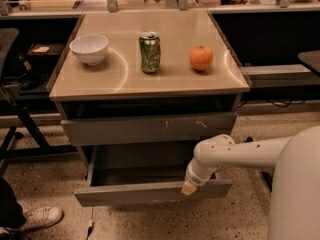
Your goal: Open middle drawer
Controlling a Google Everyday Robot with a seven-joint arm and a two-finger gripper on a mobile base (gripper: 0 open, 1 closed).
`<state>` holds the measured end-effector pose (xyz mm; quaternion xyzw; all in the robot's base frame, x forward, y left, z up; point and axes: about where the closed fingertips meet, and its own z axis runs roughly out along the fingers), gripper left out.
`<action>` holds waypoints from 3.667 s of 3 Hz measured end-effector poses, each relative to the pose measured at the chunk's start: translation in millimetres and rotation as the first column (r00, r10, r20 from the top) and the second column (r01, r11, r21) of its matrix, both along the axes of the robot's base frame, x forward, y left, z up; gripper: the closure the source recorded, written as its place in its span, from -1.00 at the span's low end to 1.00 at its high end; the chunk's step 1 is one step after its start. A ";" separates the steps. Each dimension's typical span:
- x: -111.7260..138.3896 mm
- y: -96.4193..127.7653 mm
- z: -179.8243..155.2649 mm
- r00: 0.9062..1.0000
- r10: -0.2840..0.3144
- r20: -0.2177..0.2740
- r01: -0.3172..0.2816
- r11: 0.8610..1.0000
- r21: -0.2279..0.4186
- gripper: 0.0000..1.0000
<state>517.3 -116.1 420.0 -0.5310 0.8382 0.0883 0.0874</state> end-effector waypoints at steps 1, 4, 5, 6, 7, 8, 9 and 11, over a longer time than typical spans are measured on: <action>-16.2 -2.6 1.4 0.999 -0.029 -0.021 0.029 1.000 -0.012 1.00; -30.3 -4.9 2.6 0.998 -0.045 -0.040 0.044 0.999 -0.020 1.00; -37.7 -6.3 3.4 0.997 -0.057 -0.046 0.056 0.998 -0.026 1.00; -45.5 -7.8 5.0 0.996 -0.070 -0.051 0.068 0.997 -0.032 1.00; -49.0 -11.1 11.1 0.995 -0.089 -0.038 0.088 0.996 -0.029 1.00; -58.5 -13.7 12.3 0.994 -0.104 -0.045 0.102 0.994 -0.038 1.00; -68.2 -16.7 13.4 0.992 -0.119 -0.052 0.117 0.992 -0.047 1.00; -83.7 -21.3 16.0 0.988 -0.144 -0.062 0.141 0.988 -0.061 1.00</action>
Offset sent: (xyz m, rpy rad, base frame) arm -0.1548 -0.0461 0.0472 -0.1048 0.1980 -0.2335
